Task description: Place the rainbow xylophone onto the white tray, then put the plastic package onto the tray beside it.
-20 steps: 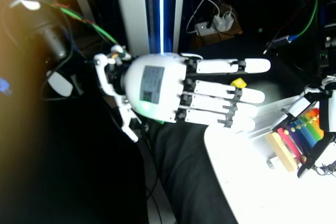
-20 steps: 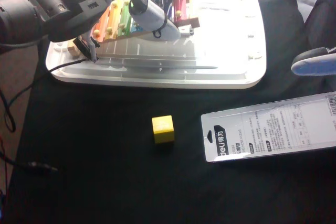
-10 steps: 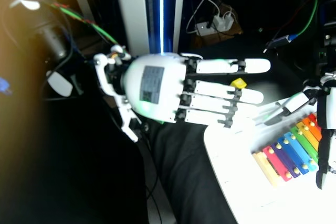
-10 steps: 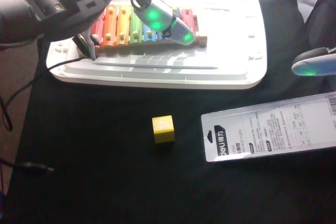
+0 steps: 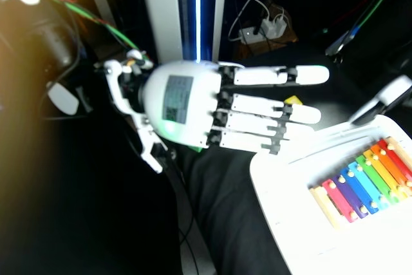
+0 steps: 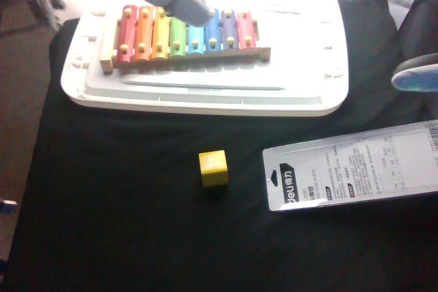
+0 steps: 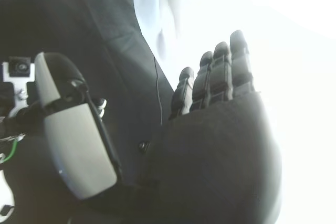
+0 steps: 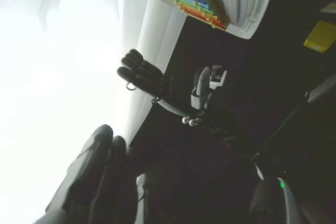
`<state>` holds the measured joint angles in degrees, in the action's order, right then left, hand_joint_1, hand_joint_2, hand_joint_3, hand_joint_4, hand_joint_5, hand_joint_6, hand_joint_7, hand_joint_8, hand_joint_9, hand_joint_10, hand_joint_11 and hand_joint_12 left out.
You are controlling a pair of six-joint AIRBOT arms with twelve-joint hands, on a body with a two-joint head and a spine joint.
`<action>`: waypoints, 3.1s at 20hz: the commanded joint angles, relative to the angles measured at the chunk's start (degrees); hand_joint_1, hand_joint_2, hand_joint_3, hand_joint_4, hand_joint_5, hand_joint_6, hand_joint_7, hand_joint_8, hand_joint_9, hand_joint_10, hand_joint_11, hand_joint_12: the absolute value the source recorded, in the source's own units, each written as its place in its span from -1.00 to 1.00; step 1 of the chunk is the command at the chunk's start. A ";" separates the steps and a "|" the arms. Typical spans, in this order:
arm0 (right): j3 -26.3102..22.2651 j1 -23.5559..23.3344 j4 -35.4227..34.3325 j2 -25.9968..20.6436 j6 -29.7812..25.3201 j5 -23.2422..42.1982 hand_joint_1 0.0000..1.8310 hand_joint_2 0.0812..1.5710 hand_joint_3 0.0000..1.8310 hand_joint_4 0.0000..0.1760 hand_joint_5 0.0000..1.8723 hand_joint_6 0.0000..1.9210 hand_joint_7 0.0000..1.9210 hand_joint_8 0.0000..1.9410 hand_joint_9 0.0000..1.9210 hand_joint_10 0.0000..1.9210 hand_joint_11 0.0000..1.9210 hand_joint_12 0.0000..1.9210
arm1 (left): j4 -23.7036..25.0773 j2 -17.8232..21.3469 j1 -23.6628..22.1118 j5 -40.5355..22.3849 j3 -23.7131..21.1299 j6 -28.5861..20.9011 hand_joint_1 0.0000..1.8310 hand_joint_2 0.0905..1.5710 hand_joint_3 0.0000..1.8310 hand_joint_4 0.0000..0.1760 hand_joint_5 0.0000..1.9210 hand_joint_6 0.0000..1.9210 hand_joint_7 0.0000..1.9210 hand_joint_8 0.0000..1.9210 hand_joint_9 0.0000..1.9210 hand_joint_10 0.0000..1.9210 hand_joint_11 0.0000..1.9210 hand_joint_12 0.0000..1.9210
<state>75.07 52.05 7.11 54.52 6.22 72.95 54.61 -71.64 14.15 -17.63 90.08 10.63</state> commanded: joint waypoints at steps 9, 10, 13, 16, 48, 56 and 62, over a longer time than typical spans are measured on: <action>-2.16 -0.96 -0.56 -2.53 -0.40 5.83 -0.09 -0.06 -1.00 1.00 -0.99 -1.00 -0.85 -1.00 -0.87 -1.00 -0.85 -1.00 | 46.33 12.58 -8.47 -2.48 -15.23 -23.68 0.03 -0.15 -1.00 0.73 -1.00 -1.00 -0.90 -1.00 -0.90 -1.00 -1.00 -0.80; -2.35 -0.96 -0.22 -2.78 -0.40 5.61 -0.11 -0.06 -1.00 1.00 -1.00 -1.00 -0.86 -1.00 -0.87 -1.00 -0.83 -0.99 | 47.70 13.90 -8.49 -2.54 -16.78 -23.68 0.00 -0.18 -1.00 0.85 -1.00 -1.00 -0.91 -1.00 -0.90 -1.00 -0.99 -0.79; -3.47 -0.95 1.26 -4.28 -0.40 4.67 -0.16 -0.10 -1.00 1.00 -1.00 -1.00 -0.85 -0.99 -0.86 -1.00 -0.80 -0.98 | 50.50 18.76 -8.26 -3.51 -21.74 -23.70 0.04 -0.27 -1.00 0.96 -1.00 -1.00 -0.87 -0.99 -0.84 -0.99 -0.98 -0.74; -4.40 -0.95 3.28 -5.69 -0.40 3.59 -0.20 -0.11 -1.00 1.00 -1.00 -1.00 -0.88 -1.00 -0.89 -1.00 -0.83 -0.99 | 50.28 22.21 -7.87 -3.92 -24.41 -23.74 -0.06 -0.18 -1.00 0.81 -1.00 -1.00 -0.89 -1.00 -0.88 -1.00 -0.97 -0.68; -0.23 -1.76 32.29 -1.36 -15.36 -20.36 -0.33 -0.32 -1.00 1.00 -1.00 -1.00 -1.00 -1.00 -1.00 -1.00 -0.99 -0.97 | 49.26 31.48 -3.47 -2.47 -31.41 -27.44 -0.20 -0.17 -1.00 0.50 -1.00 -1.00 -0.94 -1.00 -0.91 -1.00 -1.00 -0.68; 1.04 -4.56 40.76 -0.14 -19.90 -24.61 -0.33 -0.34 -1.00 1.00 -1.00 -1.00 -1.00 -1.00 -1.00 -1.00 -1.00 -0.96 | 49.20 31.35 -2.44 -3.04 -31.43 -28.17 -0.16 -0.21 -1.00 -0.71 -1.00 -1.00 -1.00 -1.00 -0.99 -1.00 -1.00 -0.79; 1.23 -4.67 44.80 -0.60 -23.61 -24.68 -0.27 -0.35 -1.00 1.00 -1.00 -1.00 -1.00 -1.00 -1.00 -1.00 -0.95 -0.92 | 49.22 31.32 -1.85 -3.21 -31.42 -28.57 -0.18 -0.23 -1.00 -0.10 -1.00 -1.00 -1.00 -1.00 -1.00 -1.00 -1.00 -0.75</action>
<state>76.12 48.27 55.22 54.02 -17.21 44.12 105.58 -40.45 12.99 -22.28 58.78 -17.80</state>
